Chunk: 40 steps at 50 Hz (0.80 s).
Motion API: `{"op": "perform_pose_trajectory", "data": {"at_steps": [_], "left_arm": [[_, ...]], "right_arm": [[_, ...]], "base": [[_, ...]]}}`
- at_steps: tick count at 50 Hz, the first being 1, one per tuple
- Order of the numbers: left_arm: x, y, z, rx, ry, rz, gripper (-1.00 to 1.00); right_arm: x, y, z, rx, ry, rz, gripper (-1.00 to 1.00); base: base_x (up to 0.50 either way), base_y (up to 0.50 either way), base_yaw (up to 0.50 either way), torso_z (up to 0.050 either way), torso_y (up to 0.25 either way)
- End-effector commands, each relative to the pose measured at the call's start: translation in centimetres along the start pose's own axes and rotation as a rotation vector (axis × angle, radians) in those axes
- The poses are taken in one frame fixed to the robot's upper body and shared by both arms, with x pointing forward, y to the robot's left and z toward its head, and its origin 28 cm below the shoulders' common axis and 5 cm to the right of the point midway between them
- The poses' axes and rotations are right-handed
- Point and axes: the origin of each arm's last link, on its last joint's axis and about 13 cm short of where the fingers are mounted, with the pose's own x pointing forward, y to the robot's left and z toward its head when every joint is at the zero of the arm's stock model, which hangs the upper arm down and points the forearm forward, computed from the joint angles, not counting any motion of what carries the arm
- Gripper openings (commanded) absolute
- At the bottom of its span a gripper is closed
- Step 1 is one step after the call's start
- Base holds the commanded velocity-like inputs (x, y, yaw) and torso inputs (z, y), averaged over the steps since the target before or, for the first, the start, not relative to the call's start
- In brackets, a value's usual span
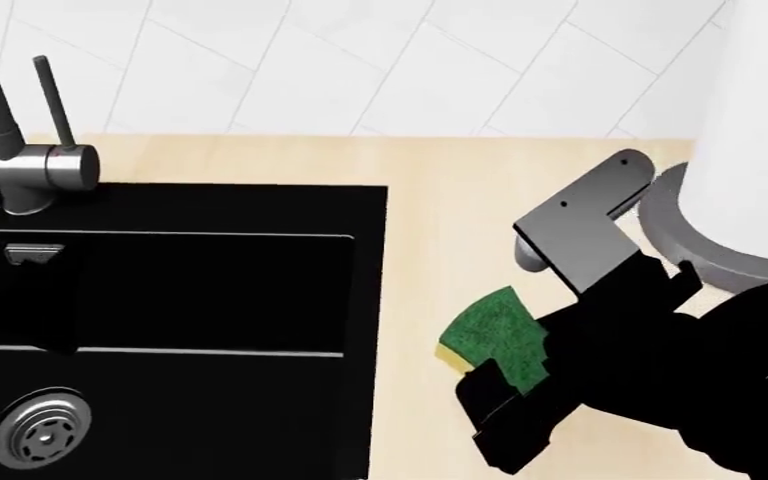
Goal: Pick the pan and sponge and place them into the sink. Then turn on the water.
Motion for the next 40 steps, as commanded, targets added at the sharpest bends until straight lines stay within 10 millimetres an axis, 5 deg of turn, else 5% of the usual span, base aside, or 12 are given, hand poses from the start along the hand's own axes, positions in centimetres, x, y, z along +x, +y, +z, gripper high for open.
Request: {"op": "perform_pose_trajectory", "data": {"at_steps": [1,40], "left_arm": [[-0.1,0.3,-0.5,-0.011,0.006,0.006,1.00],[-0.1,0.0,-1.0,0.011,0.024,0.000,1.00]], "right_arm": [[0.3,0.1,0.1,-0.008,0.001,0.014,-1.00],[1.1,0.4,-1.2,0.020,0.028,0.024,-1.00]], "base": [[0.03,0.50,0.00,0.000,0.000],[0.03,0.44,0.00,0.000,0.000]]}}
